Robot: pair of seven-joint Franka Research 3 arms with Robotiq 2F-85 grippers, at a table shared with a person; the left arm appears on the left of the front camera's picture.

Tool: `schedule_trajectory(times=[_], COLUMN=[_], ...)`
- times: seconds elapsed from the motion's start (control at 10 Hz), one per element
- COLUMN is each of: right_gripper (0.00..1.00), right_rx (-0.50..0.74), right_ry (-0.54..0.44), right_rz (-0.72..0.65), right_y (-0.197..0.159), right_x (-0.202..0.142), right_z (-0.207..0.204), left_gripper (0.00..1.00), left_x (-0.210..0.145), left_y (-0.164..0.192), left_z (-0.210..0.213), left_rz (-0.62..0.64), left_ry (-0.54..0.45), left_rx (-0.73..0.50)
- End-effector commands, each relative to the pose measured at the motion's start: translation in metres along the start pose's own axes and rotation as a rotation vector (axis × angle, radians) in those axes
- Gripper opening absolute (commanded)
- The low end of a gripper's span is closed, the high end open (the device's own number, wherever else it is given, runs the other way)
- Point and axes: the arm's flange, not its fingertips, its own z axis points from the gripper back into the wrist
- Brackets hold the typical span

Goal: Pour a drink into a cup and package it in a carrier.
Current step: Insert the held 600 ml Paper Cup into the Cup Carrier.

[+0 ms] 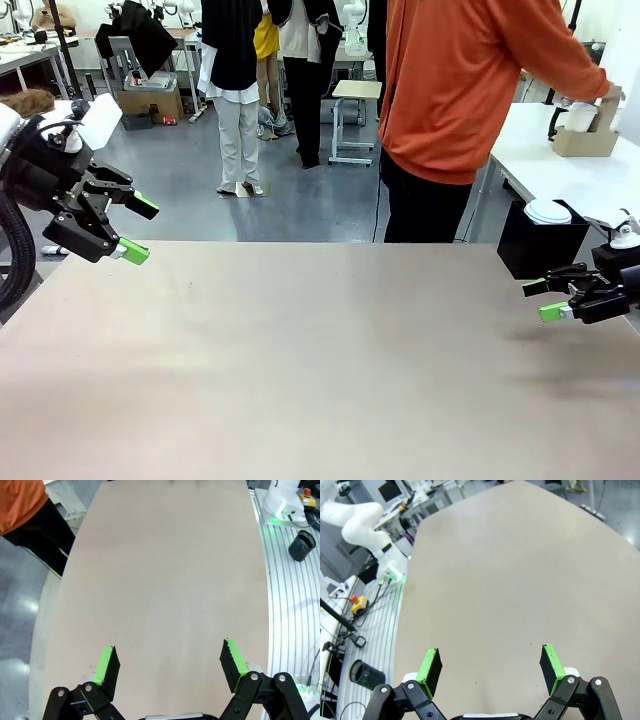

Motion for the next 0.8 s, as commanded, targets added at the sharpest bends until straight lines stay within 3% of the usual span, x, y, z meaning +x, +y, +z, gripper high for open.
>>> schedule_trajectory(times=[0.0, 0.7], right_gripper=[1.00, 1.00], right_rx=[-0.002, -0.002], right_ry=[0.002, 0.002], right_rz=[0.015, 0.015], right_y=[0.0012, 0.0012], right_x=[0.0002, 0.0002], right_z=[0.0029, 0.0029], left_gripper=[1.00, 1.00], left_x=[0.0008, 0.0008], left_y=[0.0007, 0.0007], left_z=[-0.0009, -0.0009], left_rz=[-0.006, -0.006], left_ry=[-0.018, -0.018], left_rx=[-0.002, -0.002])
